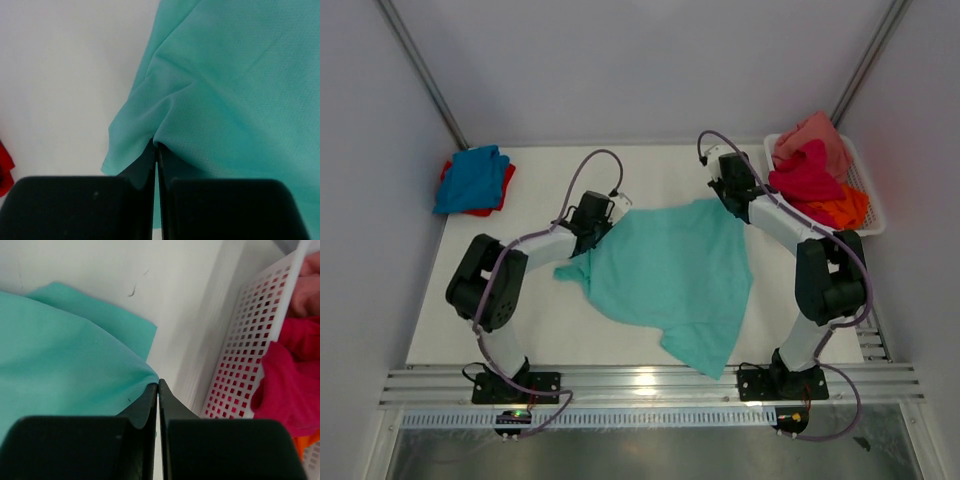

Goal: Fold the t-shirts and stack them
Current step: Flatten the tshirt out

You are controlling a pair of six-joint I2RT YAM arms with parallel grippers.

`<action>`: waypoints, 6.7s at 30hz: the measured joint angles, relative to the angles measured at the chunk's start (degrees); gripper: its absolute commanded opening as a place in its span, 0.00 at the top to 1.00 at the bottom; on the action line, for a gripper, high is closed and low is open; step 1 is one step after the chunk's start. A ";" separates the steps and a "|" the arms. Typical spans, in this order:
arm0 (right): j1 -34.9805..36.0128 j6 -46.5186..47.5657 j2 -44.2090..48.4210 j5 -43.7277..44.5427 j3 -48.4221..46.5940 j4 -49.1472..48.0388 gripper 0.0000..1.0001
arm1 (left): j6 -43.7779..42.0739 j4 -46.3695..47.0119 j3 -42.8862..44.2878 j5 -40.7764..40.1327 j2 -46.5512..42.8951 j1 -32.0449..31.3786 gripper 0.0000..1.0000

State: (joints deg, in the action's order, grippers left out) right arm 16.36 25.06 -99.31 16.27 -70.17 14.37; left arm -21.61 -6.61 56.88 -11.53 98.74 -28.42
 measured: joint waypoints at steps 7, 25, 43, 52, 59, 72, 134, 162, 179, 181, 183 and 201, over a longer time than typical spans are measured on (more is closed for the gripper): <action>0.00 0.28 -2.73 6.10 -3.93 -7.19 0.97 | 0.28 8.85 9.66 -11.80 11.28 0.59 1.00; 0.63 5.44 -7.48 20.59 -3.13 -31.45 0.01 | 6.56 11.39 22.32 -18.34 20.39 3.06 0.01; 3.10 13.46 49.05 -25.97 20.48 13.40 0.04 | 4.33 -14.10 2.95 13.29 -34.67 3.76 0.01; 3.10 13.46 42.03 -26.86 25.09 26.27 0.04 | 6.49 -17.92 -7.37 19.67 -30.95 7.23 0.01; 2.89 0.87 44.65 -26.34 25.09 26.88 0.03 | 13.22 -16.76 -6.69 30.18 -29.14 26.12 0.01; -13.03 -19.87 39.98 -34.62 20.48 16.55 0.06 | 15.58 -17.18 4.63 49.55 -13.11 39.52 0.01; -31.39 -30.40 0.92 -71.65 26.47 18.97 0.13 | 13.60 -25.09 26.95 61.09 19.19 47.63 0.03; -18.82 -33.62 -6.12 -71.65 24.76 16.44 0.71 | 10.56 -27.58 30.45 60.61 20.81 45.05 0.05; -18.71 -32.26 -6.34 -70.18 24.79 15.39 0.78 | -10.75 -53.79 43.54 63.54 28.17 40.79 0.04; -18.71 -32.28 -6.34 -70.18 24.79 15.34 0.79 | -13.25 -56.83 44.09 63.32 28.39 38.45 0.04; -18.71 -32.28 -6.32 -70.18 24.79 15.32 0.79 | -15.04 -59.04 44.46 62.90 29.09 36.13 0.04; -18.71 -32.26 -6.05 -70.01 24.85 15.02 0.79 | -19.93 -65.72 45.00 60.37 31.71 31.52 0.87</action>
State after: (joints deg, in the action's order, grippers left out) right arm -2.35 -7.20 -105.36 -53.74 -45.32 29.39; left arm -41.54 -72.34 101.89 48.84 130.45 3.09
